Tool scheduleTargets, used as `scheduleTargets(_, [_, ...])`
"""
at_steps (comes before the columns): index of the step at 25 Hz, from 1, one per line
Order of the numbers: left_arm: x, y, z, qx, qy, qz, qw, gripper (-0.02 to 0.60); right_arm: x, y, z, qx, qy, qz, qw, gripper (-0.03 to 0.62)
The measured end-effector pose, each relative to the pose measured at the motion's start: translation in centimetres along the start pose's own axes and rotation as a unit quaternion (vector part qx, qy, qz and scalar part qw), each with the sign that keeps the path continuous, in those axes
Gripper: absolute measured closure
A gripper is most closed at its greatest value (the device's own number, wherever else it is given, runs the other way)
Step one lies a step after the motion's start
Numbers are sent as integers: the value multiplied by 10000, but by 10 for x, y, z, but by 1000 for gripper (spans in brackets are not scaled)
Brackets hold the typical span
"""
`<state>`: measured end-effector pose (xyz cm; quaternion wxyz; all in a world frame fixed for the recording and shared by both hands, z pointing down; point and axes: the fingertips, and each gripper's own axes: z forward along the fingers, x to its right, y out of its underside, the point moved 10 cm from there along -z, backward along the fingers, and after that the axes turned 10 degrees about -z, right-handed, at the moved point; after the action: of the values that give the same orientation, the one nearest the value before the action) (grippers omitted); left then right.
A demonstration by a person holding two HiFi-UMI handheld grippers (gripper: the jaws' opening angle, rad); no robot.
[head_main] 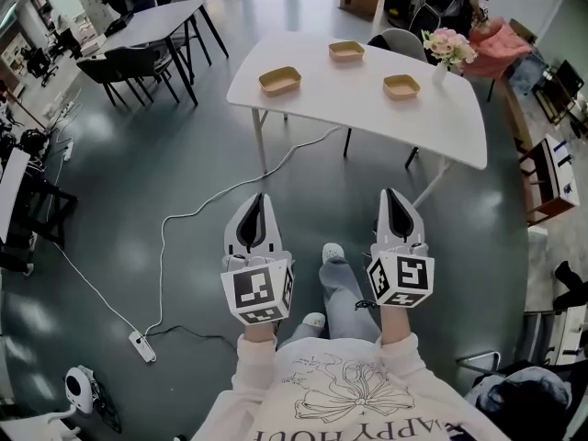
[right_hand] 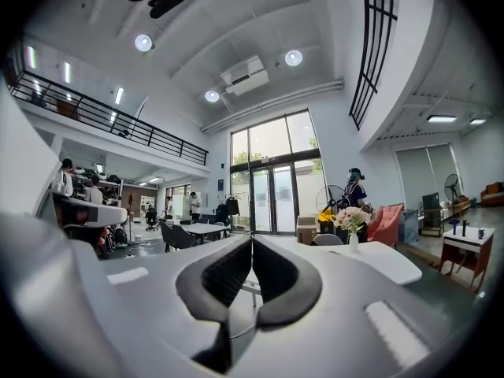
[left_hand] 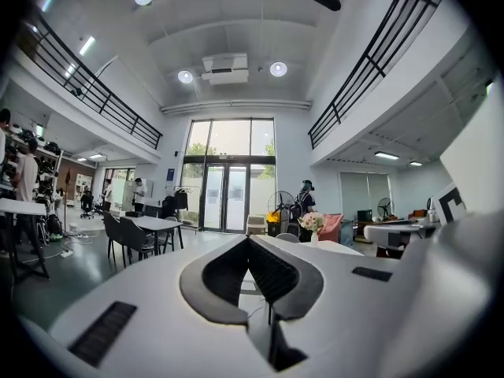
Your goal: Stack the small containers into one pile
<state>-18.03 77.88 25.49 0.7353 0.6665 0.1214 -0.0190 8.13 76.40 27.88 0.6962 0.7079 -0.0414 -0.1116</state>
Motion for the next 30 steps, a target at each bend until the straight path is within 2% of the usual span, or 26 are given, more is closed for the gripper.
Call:
scheduleTargets(5, [-2,-6,54,44,-97,-4,9999,575,15,-1,62,62,-189,20,9998,579])
scheduleTargets(11, [-4,-20,133,109,-343,4,9994,575,41,-4,154,102,-455,28,9989,542])
scheduleTargets(20, [-9,-42,247,208,-741,-5,9970,575,74,-9,292,150,-944,74,9954,530])
scheduleTargets(30, [-29,-47,314,125,-1156,-77,9932,575,79,-2,386,32,-1388,193,9901,522])
